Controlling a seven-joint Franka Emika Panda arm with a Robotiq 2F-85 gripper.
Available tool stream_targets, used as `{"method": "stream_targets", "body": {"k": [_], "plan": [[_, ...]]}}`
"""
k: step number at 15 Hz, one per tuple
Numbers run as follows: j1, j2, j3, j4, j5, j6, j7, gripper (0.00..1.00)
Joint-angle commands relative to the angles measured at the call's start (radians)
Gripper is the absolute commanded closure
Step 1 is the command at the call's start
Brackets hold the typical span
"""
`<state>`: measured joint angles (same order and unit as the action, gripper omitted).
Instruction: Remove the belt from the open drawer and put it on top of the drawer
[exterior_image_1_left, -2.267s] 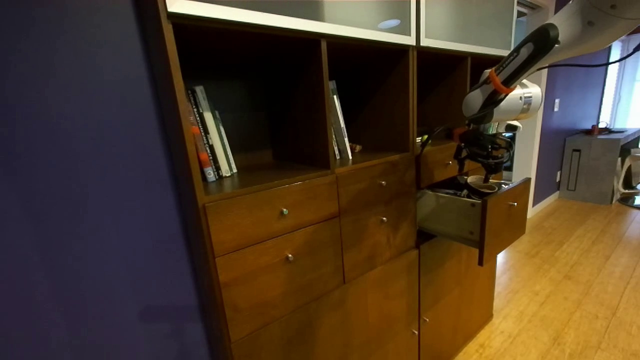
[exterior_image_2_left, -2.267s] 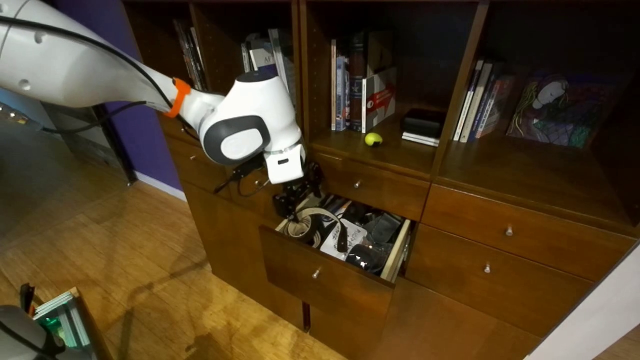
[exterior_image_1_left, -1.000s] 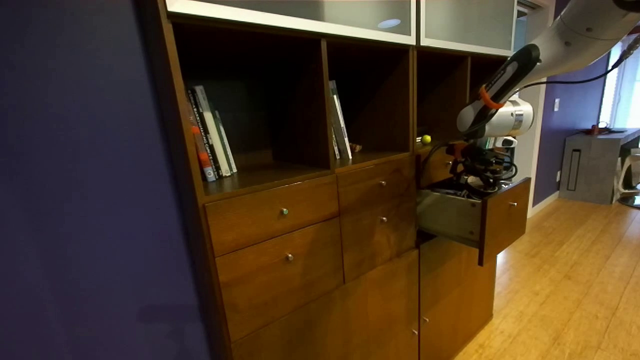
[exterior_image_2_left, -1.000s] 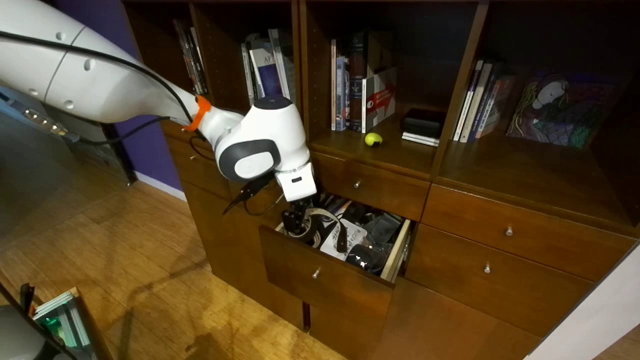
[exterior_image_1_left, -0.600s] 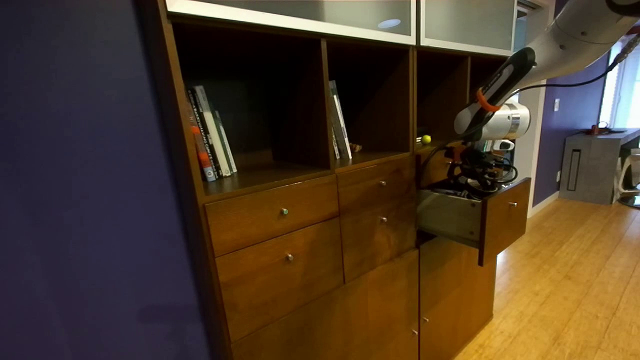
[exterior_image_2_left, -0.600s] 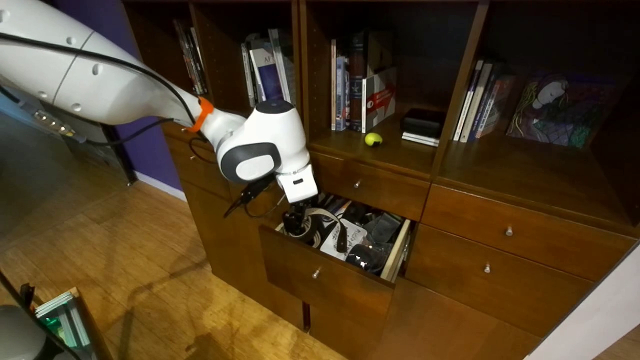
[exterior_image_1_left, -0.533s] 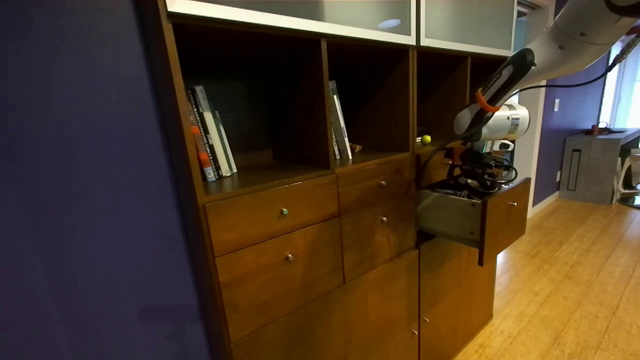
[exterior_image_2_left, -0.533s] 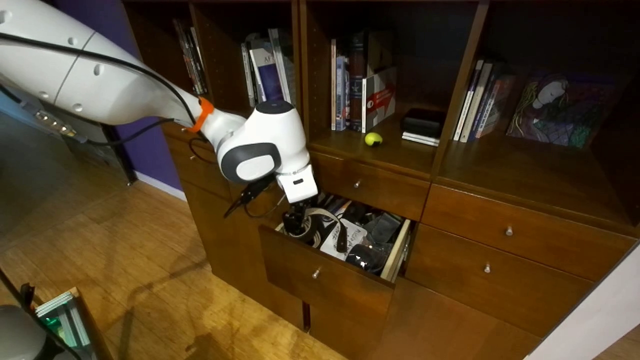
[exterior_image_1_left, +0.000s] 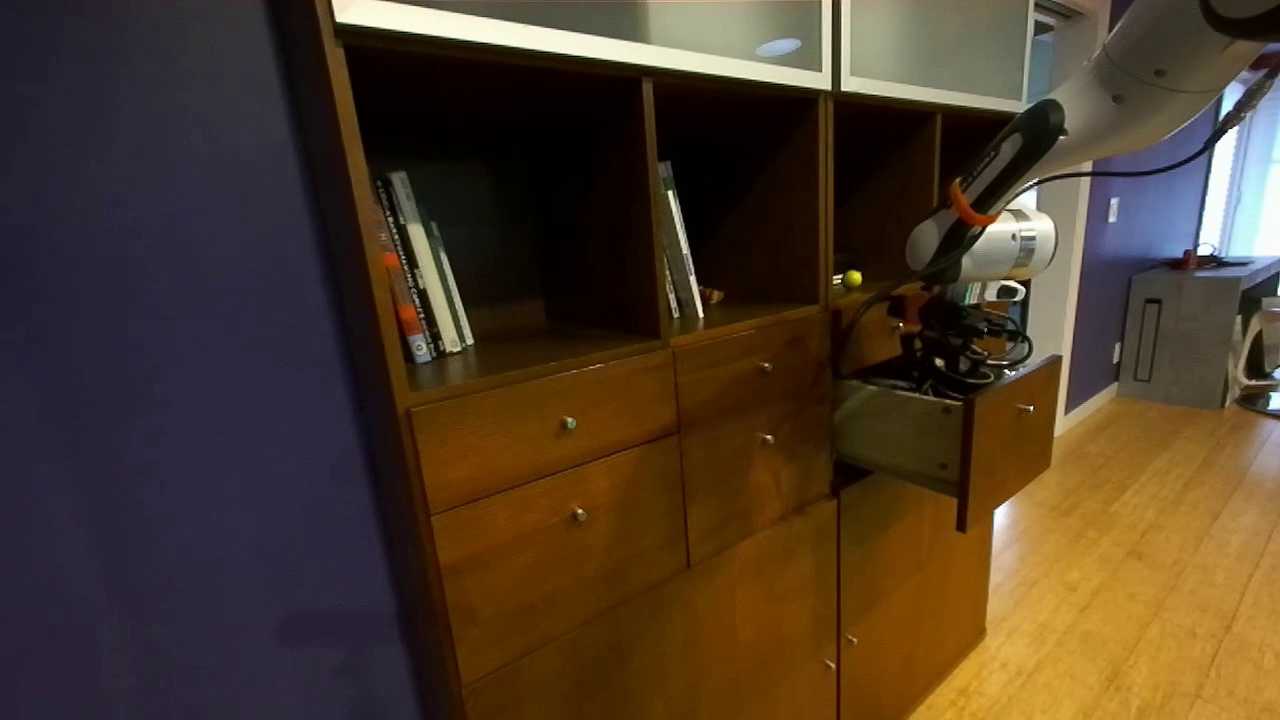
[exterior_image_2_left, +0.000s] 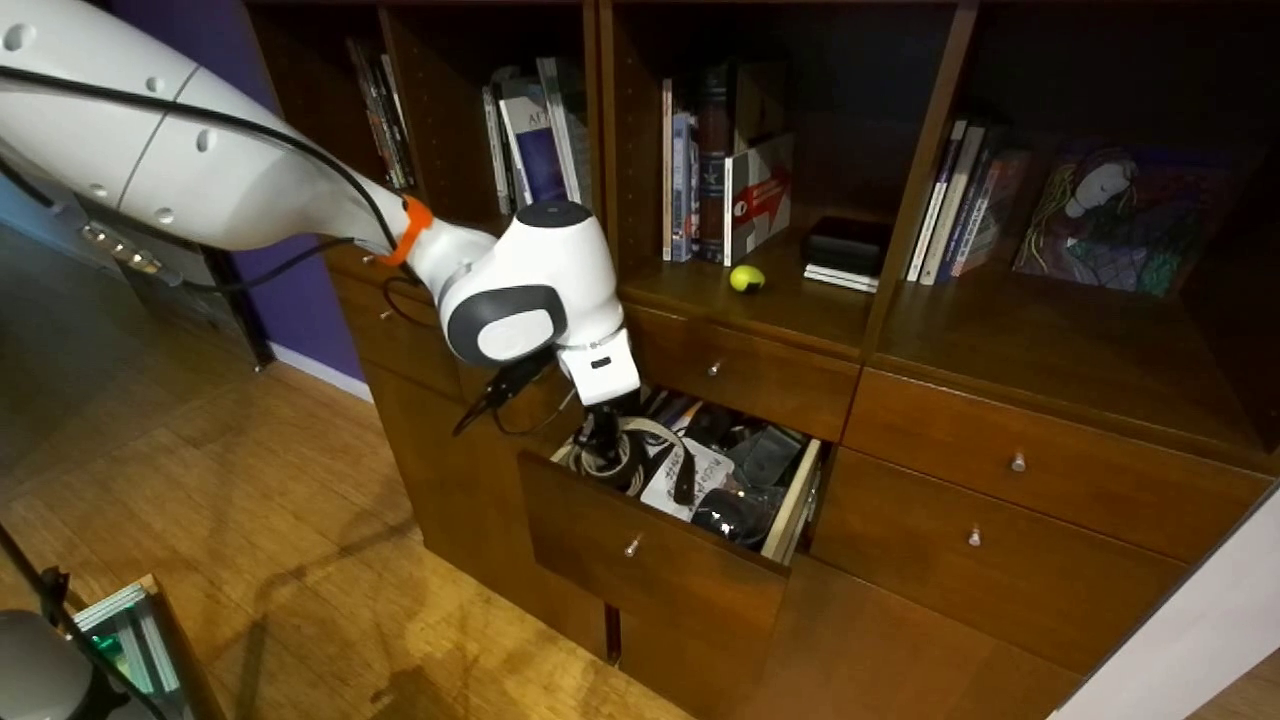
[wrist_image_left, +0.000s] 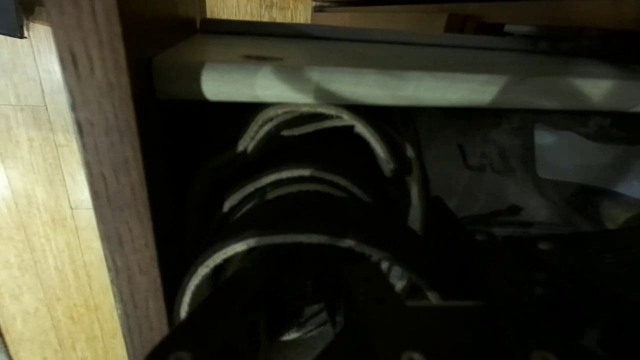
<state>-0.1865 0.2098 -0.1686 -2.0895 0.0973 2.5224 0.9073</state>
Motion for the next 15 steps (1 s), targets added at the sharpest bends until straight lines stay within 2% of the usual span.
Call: {"method": "stream_targets", "body": {"k": [1, 3, 5, 10, 15], "plan": [[0.016, 0.002, -0.031, 0.022, 0.0, -0.017, 0.009, 0.9], [0.016, 0.0, -0.036, 0.02, -0.001, -0.026, 0.007, 0.99], [0.018, -0.02, -0.037, 0.009, -0.006, -0.025, 0.005, 0.95], [0.039, -0.144, -0.056, -0.037, -0.102, 0.026, 0.024, 0.95], [0.028, -0.269, -0.039, -0.047, -0.275, 0.123, 0.083, 0.95]]}}
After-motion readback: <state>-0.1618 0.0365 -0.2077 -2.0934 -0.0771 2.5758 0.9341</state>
